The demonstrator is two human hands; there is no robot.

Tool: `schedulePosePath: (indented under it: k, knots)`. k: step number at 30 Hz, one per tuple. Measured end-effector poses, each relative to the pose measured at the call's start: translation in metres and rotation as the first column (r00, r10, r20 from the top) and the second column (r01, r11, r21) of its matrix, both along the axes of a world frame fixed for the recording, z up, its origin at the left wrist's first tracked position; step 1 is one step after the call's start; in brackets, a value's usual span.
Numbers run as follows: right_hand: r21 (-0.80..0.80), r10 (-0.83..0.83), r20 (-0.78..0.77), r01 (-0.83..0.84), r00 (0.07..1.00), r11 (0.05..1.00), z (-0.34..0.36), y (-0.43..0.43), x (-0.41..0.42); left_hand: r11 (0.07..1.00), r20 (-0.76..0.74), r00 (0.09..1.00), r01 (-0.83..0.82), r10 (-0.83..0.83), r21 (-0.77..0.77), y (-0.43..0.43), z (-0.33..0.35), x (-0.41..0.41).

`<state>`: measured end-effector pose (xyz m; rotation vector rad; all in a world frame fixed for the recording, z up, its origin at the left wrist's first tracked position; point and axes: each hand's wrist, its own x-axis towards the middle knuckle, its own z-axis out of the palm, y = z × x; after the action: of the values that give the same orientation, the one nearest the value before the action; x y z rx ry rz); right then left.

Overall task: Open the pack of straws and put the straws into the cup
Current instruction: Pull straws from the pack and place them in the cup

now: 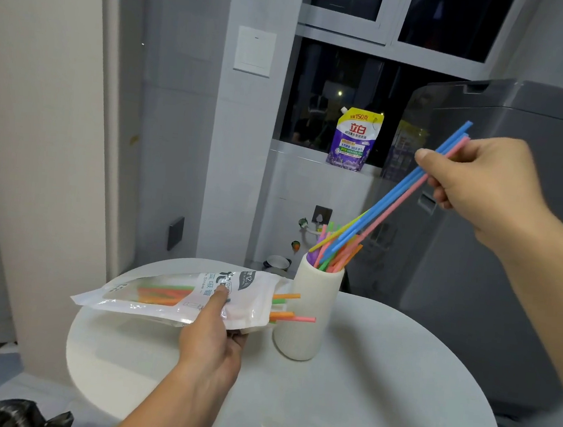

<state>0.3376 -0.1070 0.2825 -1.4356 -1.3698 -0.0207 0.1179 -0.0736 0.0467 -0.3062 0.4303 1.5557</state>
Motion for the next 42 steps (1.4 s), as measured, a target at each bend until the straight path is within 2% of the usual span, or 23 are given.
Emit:
schedulePosePath:
  k: [8, 20, 30, 42]
  knots:
    - [-0.044, -0.005, 0.065, 0.008, 0.998, 0.999, 0.016, -0.004, -0.006, 1.000, -0.031, 0.999, 0.018, -0.018, -0.001, -0.001, 0.001, 0.001]
    - [-0.113, 0.001, 0.022, 0.001, 1.000, 0.994, 0.019, 0.007, -0.009, 1.000, -0.067, 0.997, 0.024, -0.024, 0.005, -0.001, 0.000, 0.002]
    - [-0.102, -0.008, -0.008, 0.007, 1.000, 0.995, 0.027, 0.017, -0.009, 0.999, -0.134, 0.990, 0.037, -0.033, 0.025, -0.002, -0.002, 0.001]
    - [-0.092, 0.009, -0.016, -0.011, 1.000, 0.996, 0.031, 0.020, -0.008, 0.999, -0.114, 0.993, 0.034, -0.032, 0.014, 0.000, -0.004, 0.000]
